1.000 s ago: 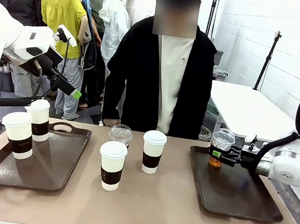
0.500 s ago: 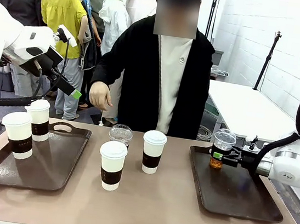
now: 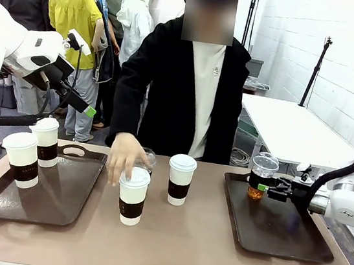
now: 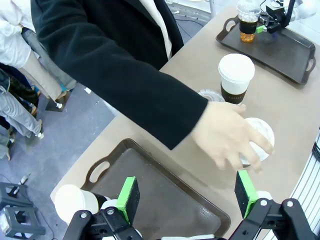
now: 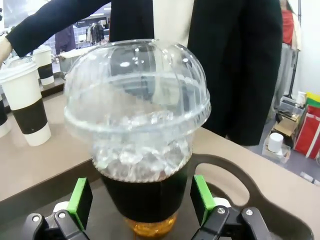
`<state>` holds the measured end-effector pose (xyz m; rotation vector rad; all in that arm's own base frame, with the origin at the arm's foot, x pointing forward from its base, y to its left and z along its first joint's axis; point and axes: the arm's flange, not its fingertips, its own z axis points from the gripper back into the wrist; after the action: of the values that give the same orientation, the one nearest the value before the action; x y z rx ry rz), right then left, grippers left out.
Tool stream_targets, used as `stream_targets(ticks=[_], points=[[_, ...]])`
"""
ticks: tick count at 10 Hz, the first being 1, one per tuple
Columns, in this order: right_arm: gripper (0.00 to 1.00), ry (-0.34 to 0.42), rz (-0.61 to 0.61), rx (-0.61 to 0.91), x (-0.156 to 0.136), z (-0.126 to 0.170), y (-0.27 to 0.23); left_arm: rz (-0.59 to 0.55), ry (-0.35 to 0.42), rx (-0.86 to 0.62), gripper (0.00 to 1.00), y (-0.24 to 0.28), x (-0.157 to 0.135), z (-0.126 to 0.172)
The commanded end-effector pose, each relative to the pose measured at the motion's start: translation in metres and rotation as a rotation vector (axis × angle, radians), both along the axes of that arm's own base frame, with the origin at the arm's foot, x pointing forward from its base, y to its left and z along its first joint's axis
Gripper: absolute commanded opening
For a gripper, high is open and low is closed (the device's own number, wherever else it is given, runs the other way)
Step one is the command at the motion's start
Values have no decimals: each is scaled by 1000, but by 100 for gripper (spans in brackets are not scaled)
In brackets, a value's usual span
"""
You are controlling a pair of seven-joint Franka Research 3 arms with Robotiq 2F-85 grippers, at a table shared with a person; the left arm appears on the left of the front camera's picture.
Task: Distribute the coffee onto the tray.
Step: Pick up one iced Americano and place it on the right Handle tray.
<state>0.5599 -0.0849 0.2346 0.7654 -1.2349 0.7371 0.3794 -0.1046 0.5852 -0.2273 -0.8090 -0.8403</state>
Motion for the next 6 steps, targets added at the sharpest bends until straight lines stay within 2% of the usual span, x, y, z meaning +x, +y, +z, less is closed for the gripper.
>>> stream_targets(ticks=[1, 3, 4, 5, 6], points=[[100, 23, -12, 3, -25, 8, -3, 3, 7, -6, 100, 0, 1, 0], [100, 13, -25, -9, -47, 13, -5, 3, 7, -6, 100, 0, 1, 0], [100, 38, -9, -25, -52, 20, -1, 3, 7, -6, 100, 0, 1, 0], [100, 87, 6, -142, -39, 31, 16, 3, 7, -6, 100, 0, 1, 0], [100, 26, -23, 1, -41, 9, -6, 3, 7, -6, 100, 0, 1, 0]])
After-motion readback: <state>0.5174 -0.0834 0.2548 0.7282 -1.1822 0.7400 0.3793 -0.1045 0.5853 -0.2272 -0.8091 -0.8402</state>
